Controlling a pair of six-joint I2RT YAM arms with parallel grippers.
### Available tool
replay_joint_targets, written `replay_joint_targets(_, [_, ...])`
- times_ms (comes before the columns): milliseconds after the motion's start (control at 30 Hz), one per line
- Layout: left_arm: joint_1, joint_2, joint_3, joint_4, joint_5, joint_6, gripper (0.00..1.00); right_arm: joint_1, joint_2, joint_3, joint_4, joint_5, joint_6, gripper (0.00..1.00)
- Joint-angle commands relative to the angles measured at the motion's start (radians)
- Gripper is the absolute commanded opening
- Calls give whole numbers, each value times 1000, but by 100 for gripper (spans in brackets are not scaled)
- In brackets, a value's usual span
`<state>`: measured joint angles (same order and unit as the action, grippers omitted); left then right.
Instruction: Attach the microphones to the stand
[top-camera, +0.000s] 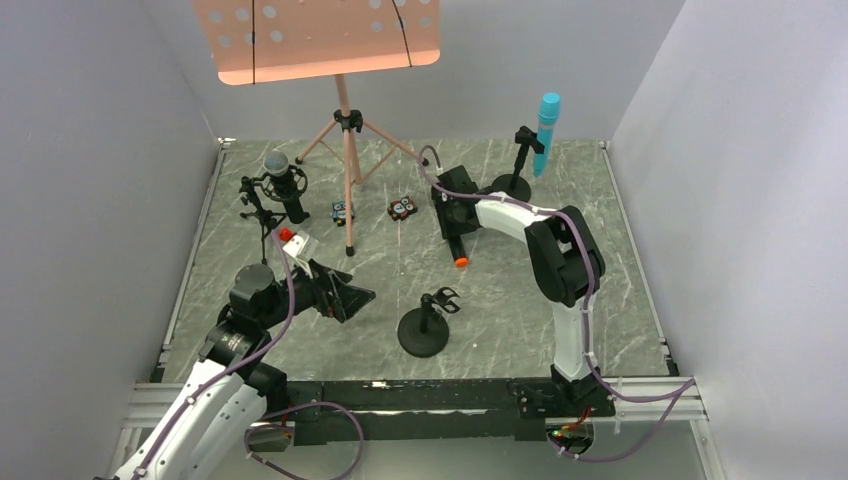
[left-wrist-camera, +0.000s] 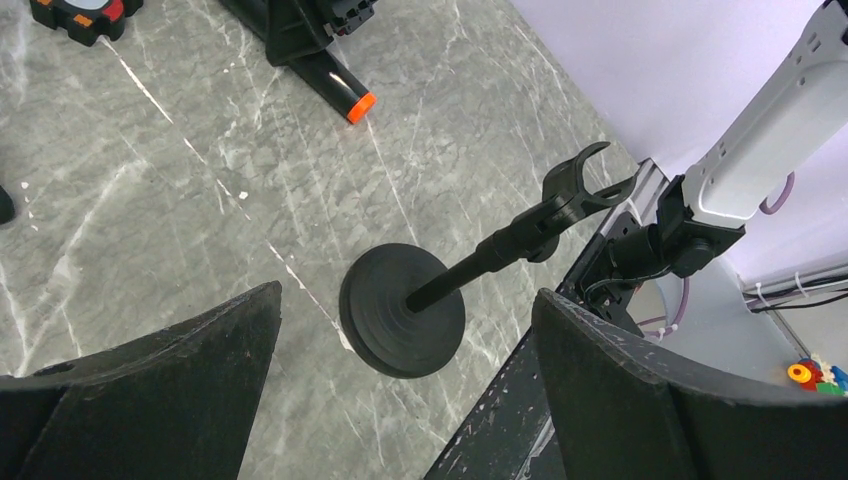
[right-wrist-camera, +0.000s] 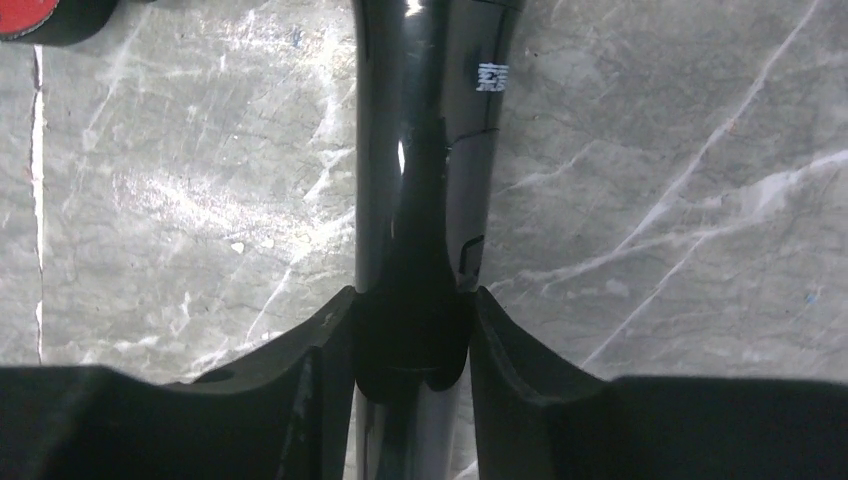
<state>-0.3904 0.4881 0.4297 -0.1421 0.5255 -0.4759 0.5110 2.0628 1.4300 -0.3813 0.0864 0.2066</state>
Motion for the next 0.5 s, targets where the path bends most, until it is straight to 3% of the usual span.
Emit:
replay_joint_targets(0, [-5, -18, 2, 20, -1, -12, 99, -29, 3, -8, -34, -39, -10, 26])
replay_joint_targets(233, [-5, -21, -19, 86, 28, -63, 99, -88, -136, -87, 4, -256, -44, 4])
replay_joint_targets(467, [-5, 38, -22, 306, 99, -209, 99, -195, -328, -144, 17, -554, -115, 0])
